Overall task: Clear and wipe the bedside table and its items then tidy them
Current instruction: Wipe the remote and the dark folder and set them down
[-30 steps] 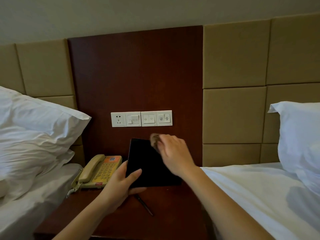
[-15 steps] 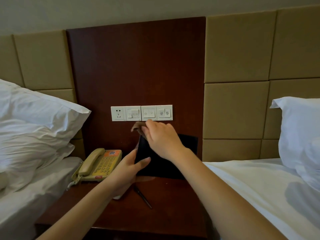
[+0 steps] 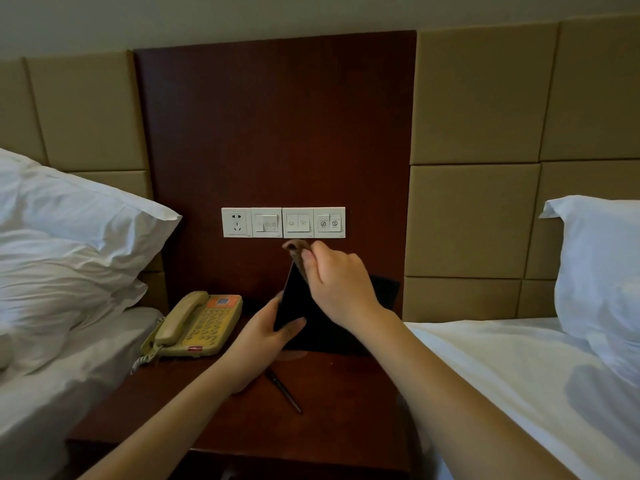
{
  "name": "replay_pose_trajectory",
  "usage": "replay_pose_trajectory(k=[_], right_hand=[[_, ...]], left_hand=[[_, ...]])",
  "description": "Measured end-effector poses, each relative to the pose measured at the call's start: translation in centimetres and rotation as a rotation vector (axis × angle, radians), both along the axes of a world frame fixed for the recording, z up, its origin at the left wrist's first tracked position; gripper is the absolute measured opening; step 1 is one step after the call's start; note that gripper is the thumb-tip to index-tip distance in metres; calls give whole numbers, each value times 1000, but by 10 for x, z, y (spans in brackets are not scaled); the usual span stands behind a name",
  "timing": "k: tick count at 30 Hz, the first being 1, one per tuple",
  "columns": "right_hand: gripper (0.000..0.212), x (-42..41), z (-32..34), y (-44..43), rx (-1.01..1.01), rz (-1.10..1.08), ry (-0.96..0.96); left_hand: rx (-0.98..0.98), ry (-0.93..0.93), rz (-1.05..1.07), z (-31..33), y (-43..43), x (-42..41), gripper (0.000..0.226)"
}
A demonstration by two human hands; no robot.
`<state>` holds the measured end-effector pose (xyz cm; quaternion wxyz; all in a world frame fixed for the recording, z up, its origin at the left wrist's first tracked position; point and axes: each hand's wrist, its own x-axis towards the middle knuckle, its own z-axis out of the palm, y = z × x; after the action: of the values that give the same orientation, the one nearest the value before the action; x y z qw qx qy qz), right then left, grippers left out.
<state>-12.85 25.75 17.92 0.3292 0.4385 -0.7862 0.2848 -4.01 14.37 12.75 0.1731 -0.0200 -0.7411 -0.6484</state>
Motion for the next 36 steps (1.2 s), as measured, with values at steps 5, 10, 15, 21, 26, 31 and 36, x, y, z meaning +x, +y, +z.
replay_pose_trajectory(k=[5, 10, 15, 21, 26, 31, 36], right_hand=[[26, 14, -8, -12, -55, -17, 118], [30, -5, -2, 3, -291, 68, -195], [33, -48, 3, 52, -964, -116, -450], [36, -47, -23, 50, -774, -118, -740], [26, -21, -29, 26, -776, 287, -1310], [36, -18, -42, 23, -731, 286, -1173], [36, -17, -60, 27, -739, 401, -1231]], left_hand=[[44, -12, 16, -9, 0, -6, 29], [-217, -12, 126, -7, -5, -12, 30], [-741, 60, 361, -15, -27, -14, 42], [-949, 346, 542, -34, -39, -19, 72], [-1306, 435, 542, -35, -31, -20, 89], [-1047, 507, 198, -44, -12, -4, 80], [227, 103, 295, -17, 4, -11, 70]])
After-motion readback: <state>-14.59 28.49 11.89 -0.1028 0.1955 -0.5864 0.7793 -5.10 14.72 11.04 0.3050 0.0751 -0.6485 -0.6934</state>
